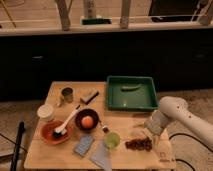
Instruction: Place grapes in table surface
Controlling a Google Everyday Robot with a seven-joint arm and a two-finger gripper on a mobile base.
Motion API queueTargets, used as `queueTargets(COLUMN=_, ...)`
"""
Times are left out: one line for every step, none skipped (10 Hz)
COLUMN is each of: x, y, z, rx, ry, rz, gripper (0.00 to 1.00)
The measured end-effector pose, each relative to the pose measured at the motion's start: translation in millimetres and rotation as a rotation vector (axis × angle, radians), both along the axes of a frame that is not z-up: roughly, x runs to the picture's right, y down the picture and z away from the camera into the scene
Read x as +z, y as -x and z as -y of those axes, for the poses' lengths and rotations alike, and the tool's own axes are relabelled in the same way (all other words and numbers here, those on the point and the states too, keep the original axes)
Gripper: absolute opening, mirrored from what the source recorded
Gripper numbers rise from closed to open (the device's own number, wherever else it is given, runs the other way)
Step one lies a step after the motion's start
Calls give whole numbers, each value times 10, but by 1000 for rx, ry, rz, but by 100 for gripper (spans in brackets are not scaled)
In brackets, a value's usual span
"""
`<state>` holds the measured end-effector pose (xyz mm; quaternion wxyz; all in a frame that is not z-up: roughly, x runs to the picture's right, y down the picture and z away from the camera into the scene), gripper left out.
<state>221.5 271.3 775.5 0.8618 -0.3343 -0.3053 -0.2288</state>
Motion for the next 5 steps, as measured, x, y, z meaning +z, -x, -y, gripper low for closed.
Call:
queueTargets(x=-4, y=-1, z=6, rx=-2, ry=-1, rz=0, gripper=80)
queueTargets(x=-6, y=1, z=5, rx=-4, ry=-1, rz=1, gripper=80)
queueTargets(x=-10, y=4, z=10, rx=-5, ry=-2, rz=3, gripper=80)
queueTargets(x=-12, y=2, z=6, rx=-5, ry=-2, rz=3, gripper=80)
queueTargets(x=-18, y=3, z=8, rx=-5, ry=-4, rz=5, gripper=80)
